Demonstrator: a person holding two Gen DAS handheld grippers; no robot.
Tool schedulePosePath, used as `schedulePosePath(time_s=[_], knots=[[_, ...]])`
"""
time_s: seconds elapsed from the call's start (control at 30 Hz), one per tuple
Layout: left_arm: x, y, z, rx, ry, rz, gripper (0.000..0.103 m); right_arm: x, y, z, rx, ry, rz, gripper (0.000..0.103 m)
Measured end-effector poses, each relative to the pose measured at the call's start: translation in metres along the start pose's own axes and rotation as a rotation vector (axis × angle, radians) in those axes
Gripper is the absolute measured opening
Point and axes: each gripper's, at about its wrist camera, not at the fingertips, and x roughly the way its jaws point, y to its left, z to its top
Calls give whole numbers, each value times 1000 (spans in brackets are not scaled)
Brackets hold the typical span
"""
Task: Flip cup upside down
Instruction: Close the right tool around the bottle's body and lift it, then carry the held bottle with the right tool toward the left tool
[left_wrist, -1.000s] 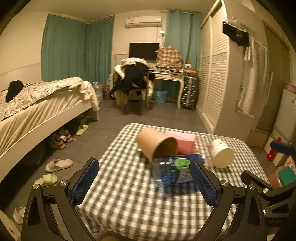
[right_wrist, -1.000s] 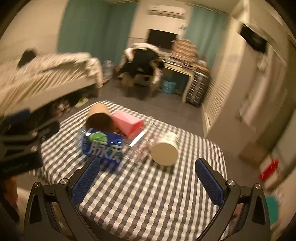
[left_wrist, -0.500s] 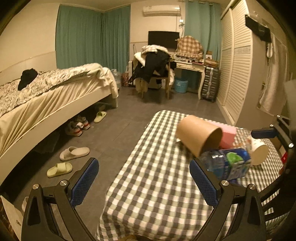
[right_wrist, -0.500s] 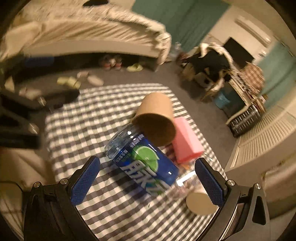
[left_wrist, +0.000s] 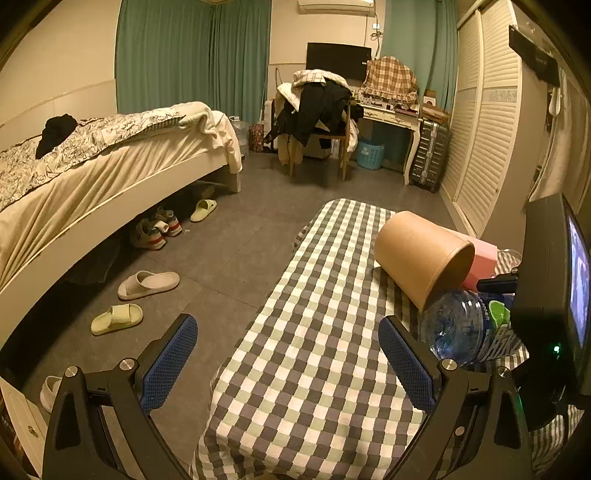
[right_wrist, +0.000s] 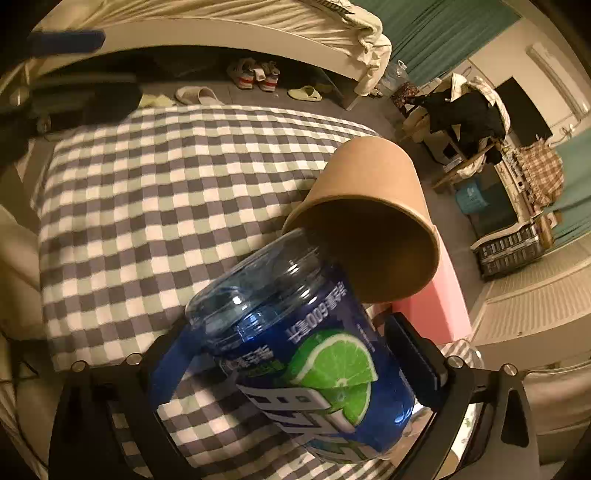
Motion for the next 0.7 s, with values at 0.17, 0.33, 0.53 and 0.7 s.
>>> schedulePosePath(time_s=[0.17, 0.33, 0.53, 0.7], knots=[[-2, 2, 2, -12, -8, -19, 101, -4, -1, 1, 5, 19, -10, 90], [-14, -1, -1, -15, -19, -39, 101, -36, 1, -10, 91, -5, 3, 82], [-28, -12, -3, 5, -36, -67, 101, -79, -14, -31, 285, -112, 13, 79], [-36, -25, -6, 33, -42, -97, 101, -102, -24, -53, 461, -211, 14, 77]])
